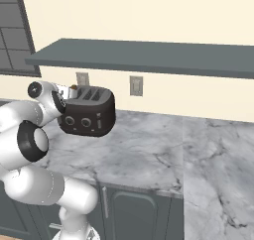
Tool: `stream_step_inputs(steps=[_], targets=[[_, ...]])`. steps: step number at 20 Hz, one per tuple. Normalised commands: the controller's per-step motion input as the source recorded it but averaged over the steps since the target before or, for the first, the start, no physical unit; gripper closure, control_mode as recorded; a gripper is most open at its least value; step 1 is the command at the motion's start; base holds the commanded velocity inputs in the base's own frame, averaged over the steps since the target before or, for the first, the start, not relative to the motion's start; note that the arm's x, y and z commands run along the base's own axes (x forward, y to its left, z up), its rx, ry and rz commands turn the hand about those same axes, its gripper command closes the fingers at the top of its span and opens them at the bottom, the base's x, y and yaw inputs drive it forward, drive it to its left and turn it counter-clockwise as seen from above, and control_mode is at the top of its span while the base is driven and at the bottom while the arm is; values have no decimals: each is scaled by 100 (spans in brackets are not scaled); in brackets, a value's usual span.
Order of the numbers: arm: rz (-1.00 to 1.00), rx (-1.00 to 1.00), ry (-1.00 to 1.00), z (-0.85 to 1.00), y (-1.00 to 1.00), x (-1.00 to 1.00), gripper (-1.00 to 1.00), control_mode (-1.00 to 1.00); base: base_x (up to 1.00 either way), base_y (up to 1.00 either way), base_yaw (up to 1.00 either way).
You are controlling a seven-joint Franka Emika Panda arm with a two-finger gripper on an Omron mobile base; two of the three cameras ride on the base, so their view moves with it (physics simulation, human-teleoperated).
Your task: Start the toaster. Once the lever pops up, take the bread to the plate on the dining counter.
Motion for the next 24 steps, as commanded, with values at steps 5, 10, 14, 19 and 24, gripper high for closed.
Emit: stream_step_inputs(steps=[5, 10, 14, 19, 24], targets=[[0, 0, 0, 0, 0, 0, -100, -100, 0, 0, 0], [0, 0, 0, 0, 0, 0, -100, -100, 0, 0, 0], [0, 0, 0, 0, 0, 0, -100, -100, 0, 0, 0], [0, 0, 0, 0, 0, 0, -100, -100, 0, 0, 0], [0, 0, 0, 0, 0, 0, -100, -100, 0, 0, 0]])
